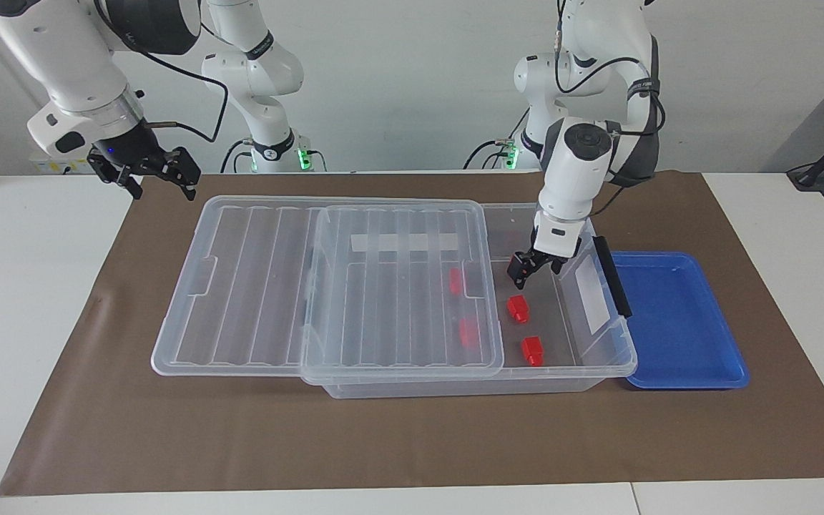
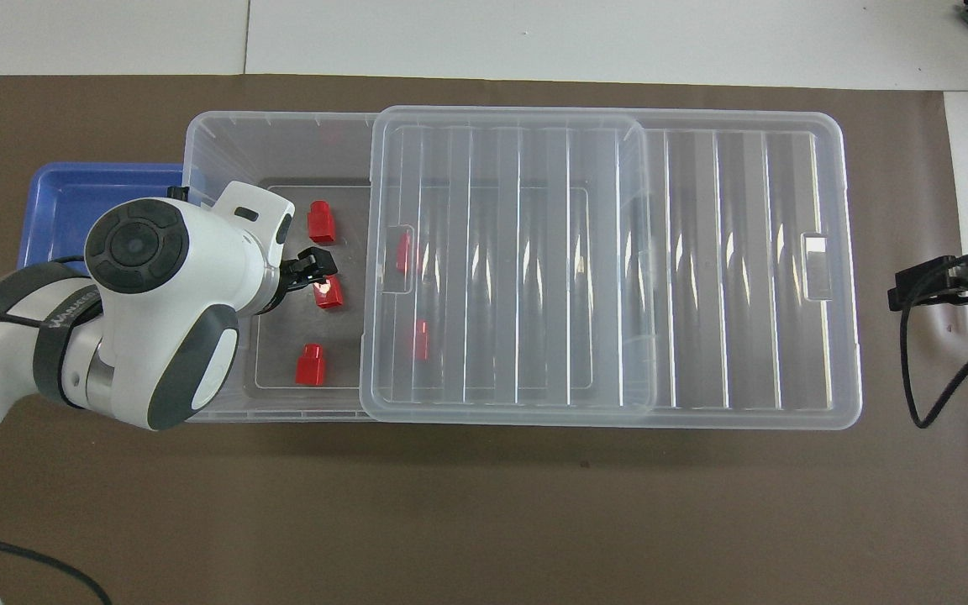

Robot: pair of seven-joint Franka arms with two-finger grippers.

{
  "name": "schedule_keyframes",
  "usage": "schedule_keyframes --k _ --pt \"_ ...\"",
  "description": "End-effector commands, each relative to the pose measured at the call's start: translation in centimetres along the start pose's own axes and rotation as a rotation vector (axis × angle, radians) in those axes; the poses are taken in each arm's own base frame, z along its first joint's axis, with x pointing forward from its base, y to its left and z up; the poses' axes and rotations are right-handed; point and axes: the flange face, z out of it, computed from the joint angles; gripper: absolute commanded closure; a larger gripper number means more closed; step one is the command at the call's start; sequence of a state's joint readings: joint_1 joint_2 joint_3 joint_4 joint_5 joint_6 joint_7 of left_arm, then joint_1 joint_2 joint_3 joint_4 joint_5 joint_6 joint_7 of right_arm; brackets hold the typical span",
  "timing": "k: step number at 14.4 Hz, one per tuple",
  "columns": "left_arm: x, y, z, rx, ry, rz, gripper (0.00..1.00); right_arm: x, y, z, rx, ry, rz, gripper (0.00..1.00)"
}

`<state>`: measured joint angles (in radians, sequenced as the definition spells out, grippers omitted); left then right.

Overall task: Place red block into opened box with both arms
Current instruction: 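Lower the red block into the box and open the left gripper, then withdraw the left gripper to the tray while the right gripper reaches the lid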

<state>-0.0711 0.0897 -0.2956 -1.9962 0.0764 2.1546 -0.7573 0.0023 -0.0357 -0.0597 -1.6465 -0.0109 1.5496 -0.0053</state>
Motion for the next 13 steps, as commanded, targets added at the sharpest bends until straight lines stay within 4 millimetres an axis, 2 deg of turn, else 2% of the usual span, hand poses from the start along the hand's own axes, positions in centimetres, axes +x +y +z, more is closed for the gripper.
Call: schedule_keyframes --k 1,2,3,6,8,11,13 --pt "0.3 -0.6 -3.0 0.048 -0.001 -0.025 0.00 -0.8 0.6 -0.1 0.002 0.017 -0.025 0.70" --pt "0.5 -0.8 -4.1 0.052 0.001 -0.026 0.00 -0.8 0.9 -0.1 0.002 0.018 -0.019 0.90" --pt "0.4 -0.9 -5.3 0.054 0.007 -0.026 0.00 -0.8 1.1 0.0 0.002 0.018 -0.014 1.00" --pt "0.1 -1.7 -10.6 0.051 0.040 -0.031 0.00 -0.3 1.3 0.6 -0.002 0.042 -0.020 1.00" --pt "0.6 -3.0 -13.3 0.060 0.044 -0.009 0.00 0.3 3.0 1.7 -0.004 0.060 -0.100 1.00" --pt "2.1 -6.6 -15.7 0.087 0.021 0.131 0.00 1.8 6.3 4.4 -0.016 0.110 -0.224 1.00" --pt "3.5 -9.8 -16.6 0.092 0.021 0.197 0.00 3.8 6.6 6.8 -0.021 0.130 -0.269 1.00"
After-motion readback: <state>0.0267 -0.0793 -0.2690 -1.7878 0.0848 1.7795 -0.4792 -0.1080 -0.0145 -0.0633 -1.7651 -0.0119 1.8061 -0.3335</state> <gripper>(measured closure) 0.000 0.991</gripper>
